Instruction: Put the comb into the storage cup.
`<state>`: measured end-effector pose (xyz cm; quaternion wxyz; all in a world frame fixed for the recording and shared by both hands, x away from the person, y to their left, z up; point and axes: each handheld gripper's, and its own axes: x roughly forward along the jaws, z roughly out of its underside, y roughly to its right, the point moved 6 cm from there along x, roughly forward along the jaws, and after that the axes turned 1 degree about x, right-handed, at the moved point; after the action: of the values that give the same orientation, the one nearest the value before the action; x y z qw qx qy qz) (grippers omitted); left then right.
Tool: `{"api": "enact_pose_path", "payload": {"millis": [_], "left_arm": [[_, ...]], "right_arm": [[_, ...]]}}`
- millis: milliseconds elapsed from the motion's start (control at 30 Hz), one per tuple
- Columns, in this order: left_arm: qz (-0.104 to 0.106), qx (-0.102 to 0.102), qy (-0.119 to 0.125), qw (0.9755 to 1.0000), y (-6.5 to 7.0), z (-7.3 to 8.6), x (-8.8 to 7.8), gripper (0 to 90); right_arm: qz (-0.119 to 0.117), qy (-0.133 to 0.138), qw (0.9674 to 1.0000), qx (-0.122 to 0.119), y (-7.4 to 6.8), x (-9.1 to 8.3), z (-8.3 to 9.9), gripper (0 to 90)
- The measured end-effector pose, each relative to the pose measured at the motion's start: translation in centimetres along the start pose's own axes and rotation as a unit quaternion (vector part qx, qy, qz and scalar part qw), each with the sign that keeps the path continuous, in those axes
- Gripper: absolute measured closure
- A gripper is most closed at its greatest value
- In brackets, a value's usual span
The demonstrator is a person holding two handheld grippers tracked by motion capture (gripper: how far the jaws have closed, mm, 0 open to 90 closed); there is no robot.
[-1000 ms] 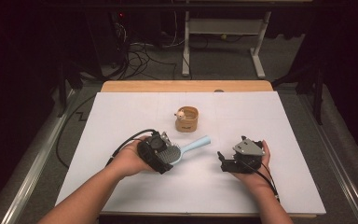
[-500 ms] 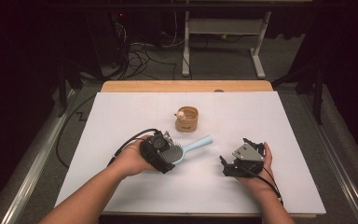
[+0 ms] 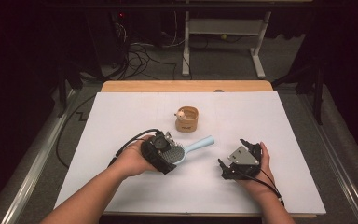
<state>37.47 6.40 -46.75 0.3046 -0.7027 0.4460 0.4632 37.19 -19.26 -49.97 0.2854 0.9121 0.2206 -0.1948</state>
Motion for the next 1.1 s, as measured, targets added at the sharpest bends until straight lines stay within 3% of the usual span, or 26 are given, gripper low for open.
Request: {"api": "enact_pose_path", "payload": {"millis": [200,433,633,867,900,1100], "left_arm": [[0.001,-0.001,0.000,1.0000,0.0,-0.1,0.0,20.3],[-0.001,0.001,-0.002,1.0000,0.3,-0.1,0.1,20.3],[0.001,0.002,-0.002,1.0000,0.3,-0.2,0.2,20.3],[0.002,0.004,-0.003,1.0000,0.5,-0.3,0.3,20.3],[0.002,0.004,-0.003,1.0000,0.5,-0.3,0.3,20.3],[0.004,0.007,-0.004,1.0000,0.6,-0.4,0.4,20.4]], "right_arm": [[0.005,0.000,0.9992,-0.041,-0.8,-0.2,-0.3,0.4],[0.019,-0.002,0.9948,-0.100,-1.4,-0.3,-0.6,0.4],[0.025,-0.005,0.9923,-0.121,-1.7,-0.3,-0.7,0.4],[0.029,-0.008,0.9880,-0.152,-2.2,-0.3,-0.8,0.5],[0.033,-0.008,0.9861,-0.163,-2.3,-0.3,-0.9,0.6],[0.036,-0.009,0.9831,-0.179,-2.6,-0.3,-0.9,0.8]]}}
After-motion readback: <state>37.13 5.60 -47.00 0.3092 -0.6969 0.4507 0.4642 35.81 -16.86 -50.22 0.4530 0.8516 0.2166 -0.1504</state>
